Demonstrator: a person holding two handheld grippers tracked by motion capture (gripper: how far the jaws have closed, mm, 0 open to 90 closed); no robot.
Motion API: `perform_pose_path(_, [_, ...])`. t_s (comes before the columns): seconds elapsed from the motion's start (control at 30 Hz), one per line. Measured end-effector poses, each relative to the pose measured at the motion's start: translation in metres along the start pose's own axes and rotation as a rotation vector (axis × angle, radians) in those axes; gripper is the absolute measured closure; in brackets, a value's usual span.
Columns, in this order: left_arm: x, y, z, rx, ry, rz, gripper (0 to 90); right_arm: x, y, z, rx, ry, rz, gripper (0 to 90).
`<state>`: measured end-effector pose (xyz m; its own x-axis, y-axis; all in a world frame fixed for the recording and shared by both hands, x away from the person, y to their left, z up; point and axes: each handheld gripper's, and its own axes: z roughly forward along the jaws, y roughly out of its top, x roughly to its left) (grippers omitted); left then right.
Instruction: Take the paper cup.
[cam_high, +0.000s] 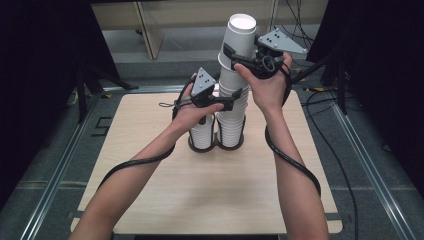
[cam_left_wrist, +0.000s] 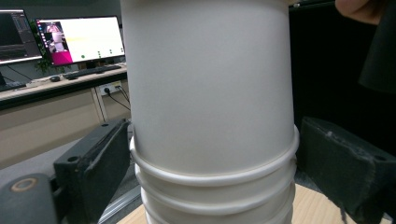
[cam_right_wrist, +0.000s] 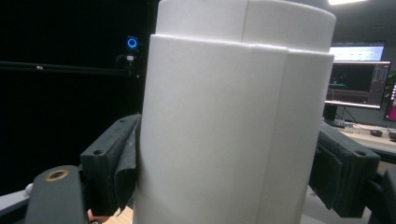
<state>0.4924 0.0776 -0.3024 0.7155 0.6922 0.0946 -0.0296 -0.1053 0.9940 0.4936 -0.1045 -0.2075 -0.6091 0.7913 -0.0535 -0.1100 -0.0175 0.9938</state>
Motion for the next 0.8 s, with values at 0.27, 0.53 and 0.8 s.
perform_pose_path(0.27, [0.000, 0.000, 0.000, -0.001, 0.005, 0.000, 9.4, 0.001, 0.009, -0.004, -0.025, -0.015, -0.014, 19.6])
perform_pose_path(0.53, [0.000, 0.000, 0.001, -0.001, 0.005, 0.002, 9.4, 0.002, 0.015, -0.007, -0.071, -0.017, -0.009, 19.8])
perform_pose_path(0.8, [0.000, -0.001, 0.002, -0.019, -0.001, -0.004, 9.5, 0.004, 0.027, -0.011, -0.107, -0.021, -0.015, 19.9])
